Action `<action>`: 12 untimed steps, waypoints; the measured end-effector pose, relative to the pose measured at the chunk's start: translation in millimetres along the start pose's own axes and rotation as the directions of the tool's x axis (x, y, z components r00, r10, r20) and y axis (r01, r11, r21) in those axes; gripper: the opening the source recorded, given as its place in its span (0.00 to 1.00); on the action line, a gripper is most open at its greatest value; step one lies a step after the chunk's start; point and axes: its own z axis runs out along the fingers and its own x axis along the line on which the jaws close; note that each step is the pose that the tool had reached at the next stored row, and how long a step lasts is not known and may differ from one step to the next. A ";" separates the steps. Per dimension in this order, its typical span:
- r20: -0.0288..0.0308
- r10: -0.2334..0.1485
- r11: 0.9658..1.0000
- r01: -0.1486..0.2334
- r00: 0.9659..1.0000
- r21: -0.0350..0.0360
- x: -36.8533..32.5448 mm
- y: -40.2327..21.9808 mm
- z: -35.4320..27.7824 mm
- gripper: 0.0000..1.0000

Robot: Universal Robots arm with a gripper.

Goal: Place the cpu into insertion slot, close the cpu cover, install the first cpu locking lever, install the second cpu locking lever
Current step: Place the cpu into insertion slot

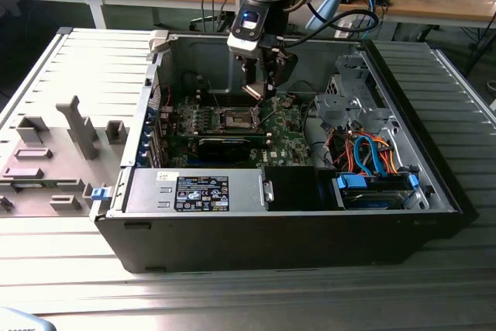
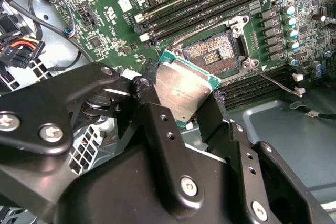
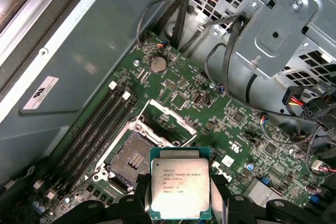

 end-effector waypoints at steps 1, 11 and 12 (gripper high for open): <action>0.000 0.001 1.000 -0.001 1.000 0.000 0.0 0.0 0.1 0.55; 0.000 0.008 1.000 -0.008 1.000 0.000 0.0 0.0 0.4 0.55; 0.000 0.010 1.000 -0.010 1.000 0.000 0.0 0.0 0.5 0.55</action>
